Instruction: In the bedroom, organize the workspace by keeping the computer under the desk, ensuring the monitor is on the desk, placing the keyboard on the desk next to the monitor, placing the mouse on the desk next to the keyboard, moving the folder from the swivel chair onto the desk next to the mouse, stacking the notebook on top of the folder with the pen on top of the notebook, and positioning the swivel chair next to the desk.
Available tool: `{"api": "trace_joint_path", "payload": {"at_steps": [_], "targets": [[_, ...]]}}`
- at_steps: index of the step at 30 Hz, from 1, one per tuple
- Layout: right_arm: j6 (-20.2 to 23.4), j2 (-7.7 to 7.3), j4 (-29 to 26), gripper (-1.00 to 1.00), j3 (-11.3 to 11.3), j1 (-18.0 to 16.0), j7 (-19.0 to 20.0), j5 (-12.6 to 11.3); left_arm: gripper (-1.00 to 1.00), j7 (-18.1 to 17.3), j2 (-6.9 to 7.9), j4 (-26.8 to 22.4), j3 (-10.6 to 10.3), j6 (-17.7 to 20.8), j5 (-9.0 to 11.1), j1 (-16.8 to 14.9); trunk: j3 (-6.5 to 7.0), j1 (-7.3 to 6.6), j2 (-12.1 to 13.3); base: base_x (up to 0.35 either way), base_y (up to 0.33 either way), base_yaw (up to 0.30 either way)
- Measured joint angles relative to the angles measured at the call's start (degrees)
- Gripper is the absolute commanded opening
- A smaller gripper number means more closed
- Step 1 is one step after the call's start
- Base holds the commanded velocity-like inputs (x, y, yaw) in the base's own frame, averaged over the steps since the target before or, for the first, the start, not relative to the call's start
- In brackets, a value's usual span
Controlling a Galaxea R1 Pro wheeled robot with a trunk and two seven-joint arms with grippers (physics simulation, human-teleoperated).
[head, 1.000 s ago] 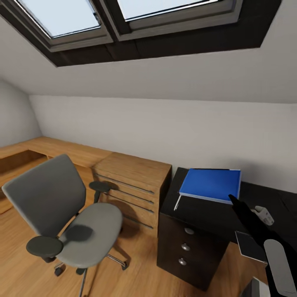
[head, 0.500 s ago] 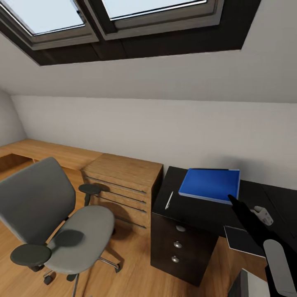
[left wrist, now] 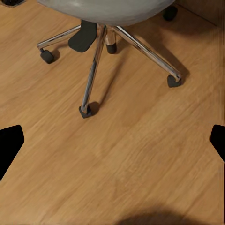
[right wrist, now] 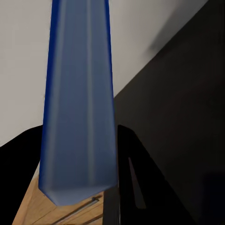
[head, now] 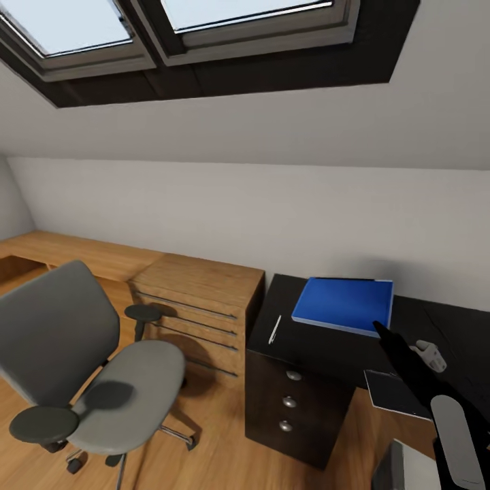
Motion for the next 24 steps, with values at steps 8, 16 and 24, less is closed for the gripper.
{"api": "trace_joint_path", "payload": {"at_steps": [8, 16, 24], "targets": [[-0.03, -0.02, 0.08, -1.00, 0.00, 0.00, -0.08, 0.11, 1.00, 0.01, -0.09, -0.02, 0.05, 0.02, 0.01, -0.03, 0.00, 0.00, 0.00, -0.154, 0.000, -0.266], [-0.03, -0.03, 0.15, -1.00, 0.00, 0.00, -0.25, 0.16, 1.00, 0.04, -0.10, -0.02, 0.07, 0.02, 0.01, 0.02, 0.00, -0.01, 0.00, -0.007, 0.000, -0.293], [-0.03, -0.06, 0.27, -1.00, -0.06, 0.00, -0.33, 0.17, 1.00, 0.01, -0.16, -0.02, 0.04, 0.02, -0.04, 0.02, 0.00, -0.01, 0.00, 0.000, 0.000, -0.297]]}}
